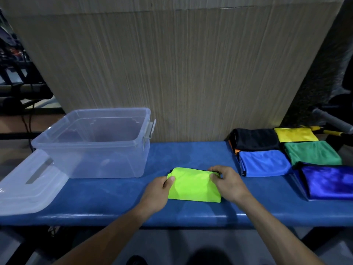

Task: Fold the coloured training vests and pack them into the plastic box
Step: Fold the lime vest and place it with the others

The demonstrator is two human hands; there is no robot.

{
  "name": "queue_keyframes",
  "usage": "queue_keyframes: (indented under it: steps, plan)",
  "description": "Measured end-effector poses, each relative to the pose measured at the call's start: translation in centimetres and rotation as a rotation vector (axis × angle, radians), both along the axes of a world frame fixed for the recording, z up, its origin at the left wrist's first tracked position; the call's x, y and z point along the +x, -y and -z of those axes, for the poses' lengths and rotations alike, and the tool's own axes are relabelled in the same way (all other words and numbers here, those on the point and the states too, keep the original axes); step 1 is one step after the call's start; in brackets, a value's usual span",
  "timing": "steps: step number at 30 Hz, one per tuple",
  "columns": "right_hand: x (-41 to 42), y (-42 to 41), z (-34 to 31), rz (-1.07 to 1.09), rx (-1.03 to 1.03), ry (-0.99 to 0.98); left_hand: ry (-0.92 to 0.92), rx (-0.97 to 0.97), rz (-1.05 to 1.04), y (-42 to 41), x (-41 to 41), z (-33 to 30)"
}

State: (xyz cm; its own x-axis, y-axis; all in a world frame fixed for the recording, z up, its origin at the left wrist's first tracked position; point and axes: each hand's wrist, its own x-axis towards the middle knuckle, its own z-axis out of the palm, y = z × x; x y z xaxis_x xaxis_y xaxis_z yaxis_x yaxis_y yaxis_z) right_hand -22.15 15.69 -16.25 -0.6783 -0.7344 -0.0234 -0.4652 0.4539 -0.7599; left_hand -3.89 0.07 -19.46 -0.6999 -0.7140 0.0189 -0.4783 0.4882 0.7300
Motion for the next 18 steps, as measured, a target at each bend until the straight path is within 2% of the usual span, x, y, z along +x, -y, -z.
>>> queue_keyframes:
  steps: [6, 10, 14, 16, 18]
  plan:
    - [0.0, 1.9, 1.1, 0.036, 0.043, -0.138, 0.195, -0.02, -0.078, 0.8, -1.3, -1.0]
    - [0.8, 2.4, 2.1, 0.02, 0.14, -0.328, 0.386, -0.181, -0.07, 0.7, -2.3, -1.3]
    - [1.3, 2.4, 2.5, 0.06, 0.259, -0.568, 0.448, -0.317, -0.087, 0.0, -2.4, -1.7]
    - [1.2, 2.5, 2.9, 0.076, 0.236, -0.612, 0.492, -0.429, -0.076, 0.0, -2.4, -2.0]
    - [1.2, 2.7, 3.1, 0.077, 0.226, -0.624, 0.455, -0.511, -0.039, 0.3, -2.4, -2.4]
